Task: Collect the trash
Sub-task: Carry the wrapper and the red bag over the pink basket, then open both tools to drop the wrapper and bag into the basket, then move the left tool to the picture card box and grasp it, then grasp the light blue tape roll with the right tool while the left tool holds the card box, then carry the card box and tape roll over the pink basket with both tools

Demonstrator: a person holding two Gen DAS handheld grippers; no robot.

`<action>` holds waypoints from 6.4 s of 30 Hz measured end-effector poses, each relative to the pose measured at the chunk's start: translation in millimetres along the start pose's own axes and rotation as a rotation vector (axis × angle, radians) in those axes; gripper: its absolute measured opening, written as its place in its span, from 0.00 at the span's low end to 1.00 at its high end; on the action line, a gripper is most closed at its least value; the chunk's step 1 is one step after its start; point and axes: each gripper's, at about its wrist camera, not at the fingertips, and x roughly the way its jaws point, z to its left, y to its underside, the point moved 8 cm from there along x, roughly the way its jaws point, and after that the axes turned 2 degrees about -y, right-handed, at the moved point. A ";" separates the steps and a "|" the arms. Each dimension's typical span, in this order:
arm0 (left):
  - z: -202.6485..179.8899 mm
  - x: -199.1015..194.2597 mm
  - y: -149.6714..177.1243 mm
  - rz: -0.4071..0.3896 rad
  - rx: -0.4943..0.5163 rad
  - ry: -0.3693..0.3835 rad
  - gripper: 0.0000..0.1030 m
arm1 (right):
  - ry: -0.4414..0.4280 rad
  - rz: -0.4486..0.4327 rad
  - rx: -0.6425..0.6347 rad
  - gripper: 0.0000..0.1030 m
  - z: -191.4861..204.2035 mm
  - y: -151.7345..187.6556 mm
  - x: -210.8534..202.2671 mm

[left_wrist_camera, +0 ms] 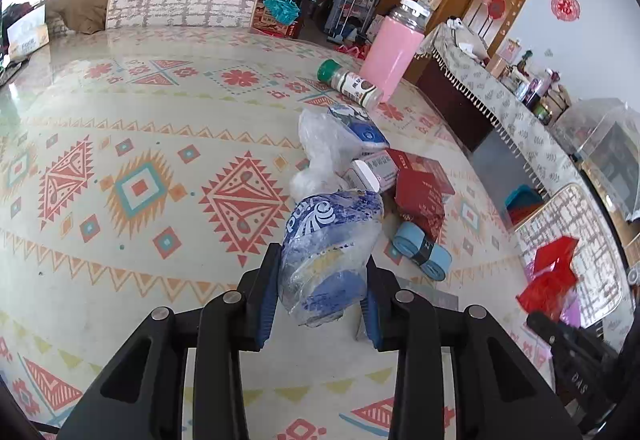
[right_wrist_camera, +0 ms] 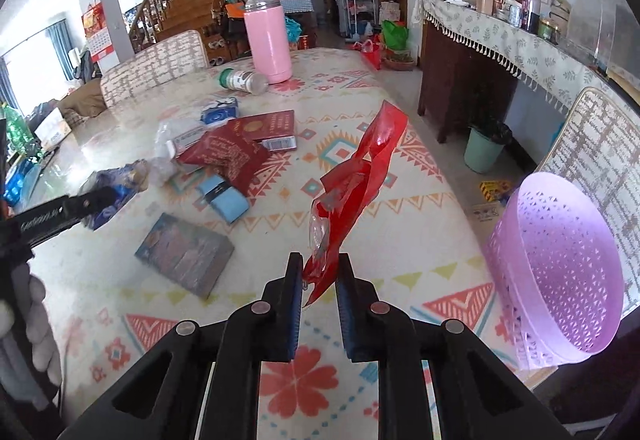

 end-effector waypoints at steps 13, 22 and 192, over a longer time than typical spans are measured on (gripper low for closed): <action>-31.3 -13.6 6.9 -0.041 0.106 0.021 0.33 | -0.026 -0.049 0.021 0.17 -7.3 16.3 -41.3; -66.2 -29.0 20.5 -0.087 0.200 -0.024 0.33 | -0.012 -0.103 0.062 0.17 -45.9 24.1 -73.4; -50.8 -40.7 43.7 -0.009 0.209 0.001 0.52 | -0.075 -0.094 0.053 0.40 -72.4 9.9 -63.5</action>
